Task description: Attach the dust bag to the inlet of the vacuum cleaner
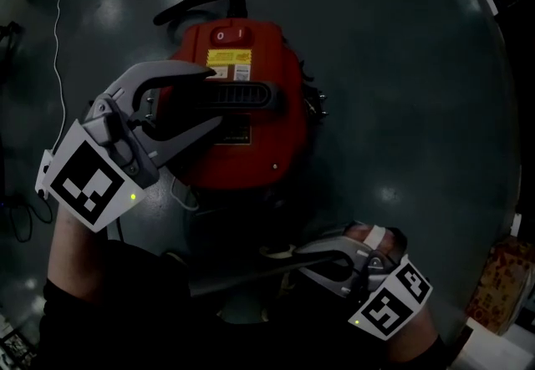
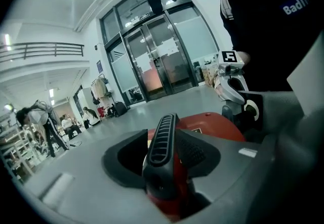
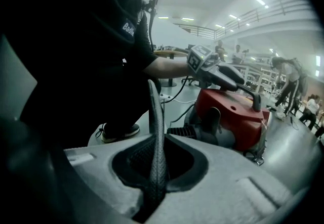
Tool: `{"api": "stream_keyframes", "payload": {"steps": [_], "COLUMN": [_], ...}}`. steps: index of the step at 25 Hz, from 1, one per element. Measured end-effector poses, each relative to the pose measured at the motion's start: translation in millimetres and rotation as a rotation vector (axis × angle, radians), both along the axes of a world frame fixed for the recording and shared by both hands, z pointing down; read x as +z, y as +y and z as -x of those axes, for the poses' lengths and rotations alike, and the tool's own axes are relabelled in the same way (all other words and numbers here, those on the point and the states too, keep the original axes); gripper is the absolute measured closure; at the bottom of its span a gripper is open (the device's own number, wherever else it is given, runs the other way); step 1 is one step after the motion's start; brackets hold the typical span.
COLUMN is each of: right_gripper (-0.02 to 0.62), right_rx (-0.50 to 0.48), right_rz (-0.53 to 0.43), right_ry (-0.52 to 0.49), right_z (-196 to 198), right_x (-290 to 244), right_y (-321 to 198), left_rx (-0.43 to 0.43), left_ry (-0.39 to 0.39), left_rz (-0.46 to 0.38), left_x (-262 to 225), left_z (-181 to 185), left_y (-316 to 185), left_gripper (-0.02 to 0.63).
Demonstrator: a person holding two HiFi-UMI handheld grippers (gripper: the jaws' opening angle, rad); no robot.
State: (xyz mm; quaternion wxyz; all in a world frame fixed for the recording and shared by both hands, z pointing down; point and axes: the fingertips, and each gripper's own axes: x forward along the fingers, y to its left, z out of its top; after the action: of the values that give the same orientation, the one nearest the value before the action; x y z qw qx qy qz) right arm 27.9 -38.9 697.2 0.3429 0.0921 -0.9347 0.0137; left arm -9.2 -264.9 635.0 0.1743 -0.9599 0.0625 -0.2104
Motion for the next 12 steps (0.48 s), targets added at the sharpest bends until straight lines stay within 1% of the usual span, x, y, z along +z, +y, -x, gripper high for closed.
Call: {"api": "stream_keyframes", "payload": {"steps": [3,5,7,12], "right_gripper": [0.571,0.571,0.571,0.571], "right_rx": [-0.002,0.0,0.004,0.016], "right_rz": [-0.011,-0.02,-0.016,-0.008], "right_ry": [0.063,0.088,0.089,0.075], "right_z": [-2,-3,-2,3], "right_x": [10,15,18,16], "right_y": [-2,-5,-7,-10], "left_rx": [-0.005,-0.011,-0.009,0.001], "left_ry": [-0.01,-0.022,-0.044,-0.094], "left_rz": [-0.009,-0.015,-0.022,-0.008], "left_x": [0,2,4,9], "left_z": [-1,-3,-4,-6], "left_y": [-1,-2,-3,-2], "left_gripper": [0.436,0.436,0.442,0.442]}}
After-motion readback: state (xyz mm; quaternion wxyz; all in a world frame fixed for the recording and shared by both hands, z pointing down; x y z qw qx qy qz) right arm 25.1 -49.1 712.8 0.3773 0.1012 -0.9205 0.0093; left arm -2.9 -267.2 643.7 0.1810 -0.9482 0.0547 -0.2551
